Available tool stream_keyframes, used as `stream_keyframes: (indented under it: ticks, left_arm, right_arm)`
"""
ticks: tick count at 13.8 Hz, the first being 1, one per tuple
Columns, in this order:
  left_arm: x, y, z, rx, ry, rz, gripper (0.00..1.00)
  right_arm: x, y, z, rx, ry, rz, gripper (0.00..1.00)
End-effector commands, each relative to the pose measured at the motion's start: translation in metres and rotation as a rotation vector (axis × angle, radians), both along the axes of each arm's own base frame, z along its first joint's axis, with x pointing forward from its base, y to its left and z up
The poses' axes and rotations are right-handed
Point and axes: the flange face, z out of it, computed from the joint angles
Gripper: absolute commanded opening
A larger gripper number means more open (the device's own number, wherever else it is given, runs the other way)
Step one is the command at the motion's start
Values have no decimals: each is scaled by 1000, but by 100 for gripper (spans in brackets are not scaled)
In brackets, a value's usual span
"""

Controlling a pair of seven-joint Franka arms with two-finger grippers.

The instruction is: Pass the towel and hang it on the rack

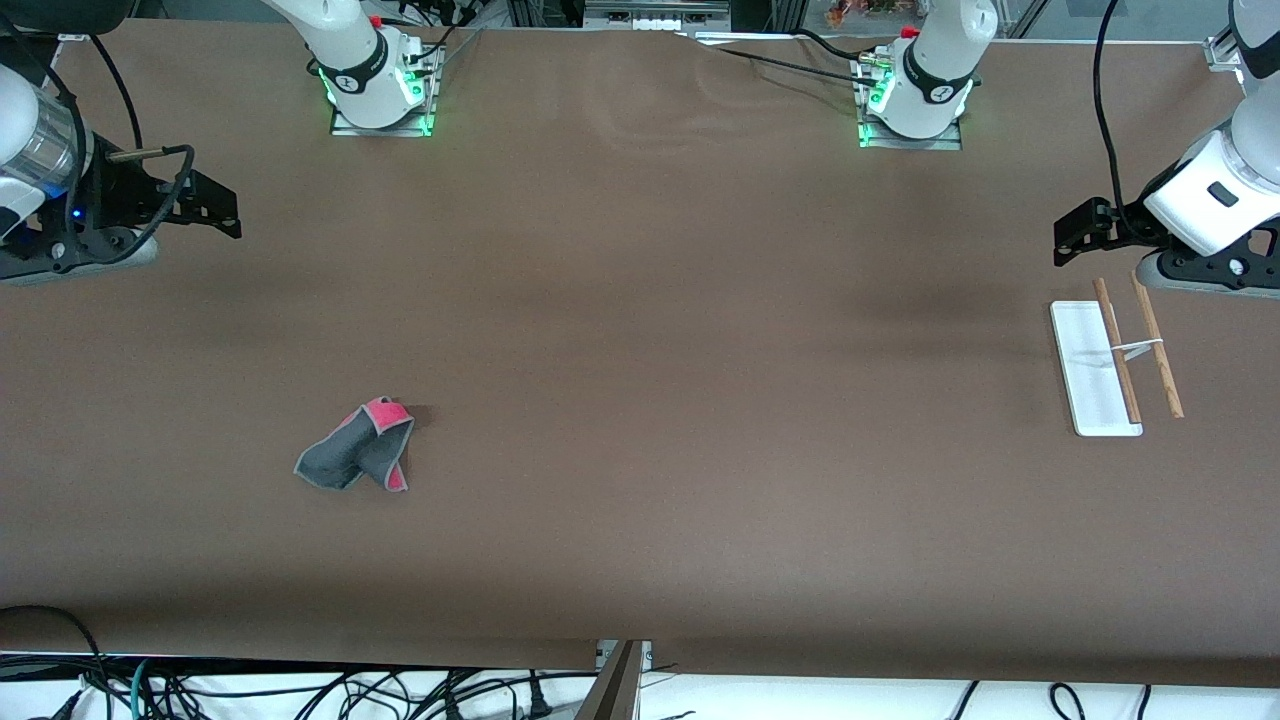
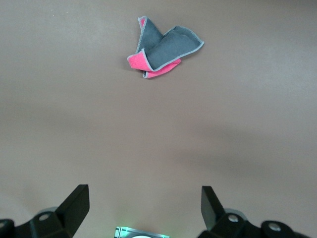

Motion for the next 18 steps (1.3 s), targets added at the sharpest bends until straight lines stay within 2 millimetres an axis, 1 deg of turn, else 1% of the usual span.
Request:
stream_keyframes:
  ticks: [1, 10, 18]
  left_arm:
    - [5, 1, 6, 28, 2, -7, 100]
    - [4, -1, 6, 13, 4, -7, 100]
    - [4, 1, 6, 13, 3, -4, 100]
  right_arm:
    - [-6, 1, 6, -23, -14, -1, 100]
    - [-4, 3, 5, -28, -13, 1, 100]
    - [-4, 3, 4, -27, -16, -2, 100]
